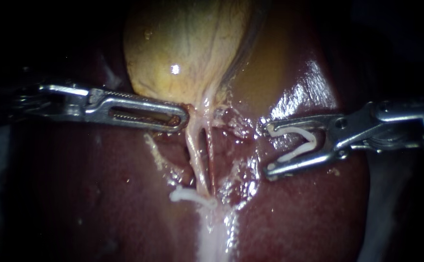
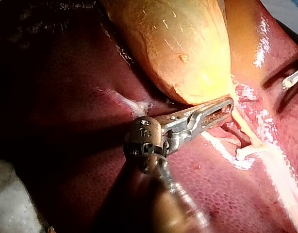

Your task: Clipping second clip left tube

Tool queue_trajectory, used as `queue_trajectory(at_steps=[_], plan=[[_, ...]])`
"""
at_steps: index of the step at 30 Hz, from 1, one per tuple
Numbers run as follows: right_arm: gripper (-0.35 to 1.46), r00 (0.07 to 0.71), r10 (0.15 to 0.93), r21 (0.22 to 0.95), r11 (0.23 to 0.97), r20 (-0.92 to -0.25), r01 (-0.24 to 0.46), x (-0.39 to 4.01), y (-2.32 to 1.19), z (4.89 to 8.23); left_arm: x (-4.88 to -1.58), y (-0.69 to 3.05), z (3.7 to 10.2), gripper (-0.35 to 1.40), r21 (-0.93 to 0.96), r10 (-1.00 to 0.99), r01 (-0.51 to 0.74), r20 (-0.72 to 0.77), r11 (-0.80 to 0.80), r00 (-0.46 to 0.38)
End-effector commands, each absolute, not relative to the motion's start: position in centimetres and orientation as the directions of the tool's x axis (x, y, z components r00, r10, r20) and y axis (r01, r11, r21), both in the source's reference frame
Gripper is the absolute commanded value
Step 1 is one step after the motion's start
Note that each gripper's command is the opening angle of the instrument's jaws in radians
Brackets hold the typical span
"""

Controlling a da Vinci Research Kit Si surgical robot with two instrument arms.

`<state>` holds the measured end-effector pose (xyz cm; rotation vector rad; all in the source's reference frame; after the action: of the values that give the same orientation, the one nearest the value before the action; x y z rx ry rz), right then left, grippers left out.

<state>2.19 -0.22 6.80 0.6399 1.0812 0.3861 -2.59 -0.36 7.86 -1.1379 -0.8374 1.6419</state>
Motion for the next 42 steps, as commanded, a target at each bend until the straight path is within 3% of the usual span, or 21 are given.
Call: queue_trajectory(at_steps=[1, 25, 42], plan=[[0.49, 0.43, 0.583, 0.651, 0.759, -0.689, 0.015, 2.19, -0.22, 6.8, -2.58, -0.36, 7.85, -0.35, -0.893, 0.945, -0.309, -0.3, -0.327, -0.131], [0.49, 0.43, 0.584, 0.649, 0.761, -0.689, 0.007, 2.29, -0.25, 6.8, -2.49, -0.52, 7.19, -0.35, -0.9, 0.949, -0.301, -0.287, -0.314, -0.133], [0.49, 0.436, 0.564, 0.646, 0.762, -0.702, 0.054, 3.12, -0.77, 7.19, -2.51, -0.5, 7.21, -0.35, -0.901, 0.949, -0.301, -0.286, -0.314, -0.133]])
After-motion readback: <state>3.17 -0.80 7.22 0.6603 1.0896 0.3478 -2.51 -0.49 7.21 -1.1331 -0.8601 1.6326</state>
